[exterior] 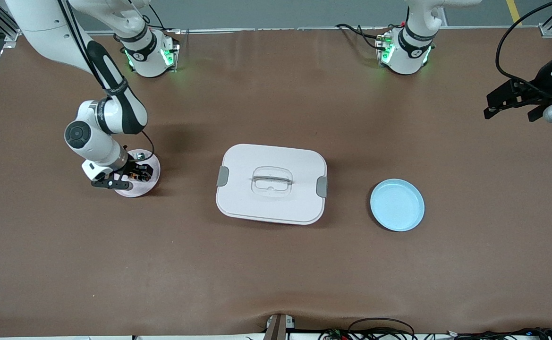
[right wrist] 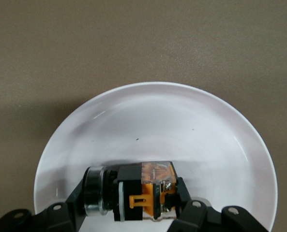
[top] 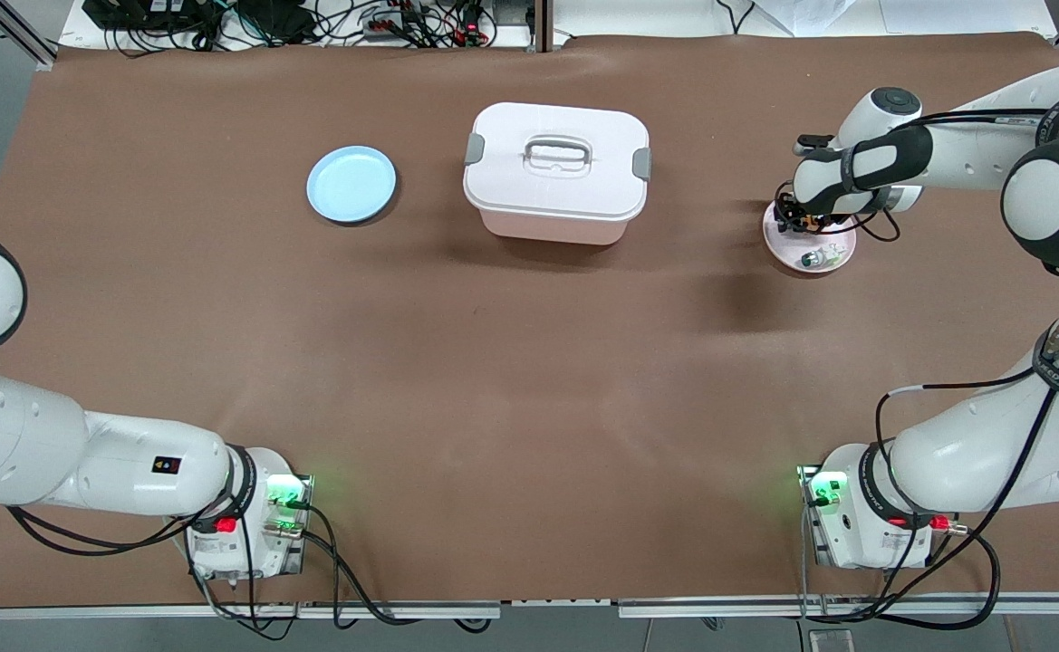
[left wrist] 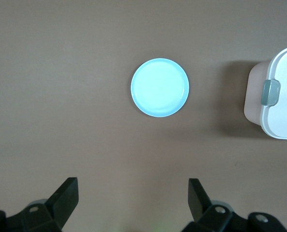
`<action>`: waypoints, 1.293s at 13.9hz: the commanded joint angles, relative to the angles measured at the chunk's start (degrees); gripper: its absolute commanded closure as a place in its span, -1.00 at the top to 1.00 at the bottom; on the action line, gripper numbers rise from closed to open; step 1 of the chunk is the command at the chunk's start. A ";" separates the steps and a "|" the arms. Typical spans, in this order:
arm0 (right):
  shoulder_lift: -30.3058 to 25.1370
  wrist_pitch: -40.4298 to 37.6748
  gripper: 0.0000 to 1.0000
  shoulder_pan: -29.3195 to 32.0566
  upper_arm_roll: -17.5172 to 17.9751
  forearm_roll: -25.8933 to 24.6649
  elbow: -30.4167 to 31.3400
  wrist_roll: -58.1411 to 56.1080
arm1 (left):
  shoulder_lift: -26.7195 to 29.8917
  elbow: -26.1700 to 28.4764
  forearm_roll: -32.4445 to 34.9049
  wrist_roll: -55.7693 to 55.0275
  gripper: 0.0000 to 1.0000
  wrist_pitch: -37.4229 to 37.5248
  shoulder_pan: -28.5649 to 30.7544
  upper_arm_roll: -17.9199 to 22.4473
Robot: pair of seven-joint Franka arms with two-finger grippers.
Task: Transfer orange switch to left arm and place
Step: 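Close the right gripper on the orange-black switch, then lift the switch with the right gripper while the left gripper approaches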
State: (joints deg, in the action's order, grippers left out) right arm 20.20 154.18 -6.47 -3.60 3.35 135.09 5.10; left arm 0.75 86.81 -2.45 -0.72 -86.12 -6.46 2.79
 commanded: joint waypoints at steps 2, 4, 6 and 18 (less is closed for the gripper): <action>0.80 -0.80 -1.00 0.58 0.44 0.87 -1.23 -0.09 | -0.57 -1.29 1.31 1.68 1.00 0.78 0.05 0.11; 0.45 -2.81 -1.00 0.50 0.44 1.31 -1.41 -0.09 | -0.57 -1.29 1.31 1.68 1.00 0.78 0.14 0.11; -0.07 -8.85 -1.00 0.49 0.44 3.32 -4.12 -0.09 | -0.57 -1.29 1.31 1.68 1.00 0.78 0.05 0.11; -2.80 -50.01 -1.00 -3.54 0.97 16.60 -29.60 27.83 | -0.57 -1.38 1.04 1.60 1.00 0.78 -0.04 0.02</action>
State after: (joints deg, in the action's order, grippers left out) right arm 17.14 108.03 -8.46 -2.63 17.79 109.68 26.46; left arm 0.74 86.81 -2.45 -0.71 -86.12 -6.45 2.83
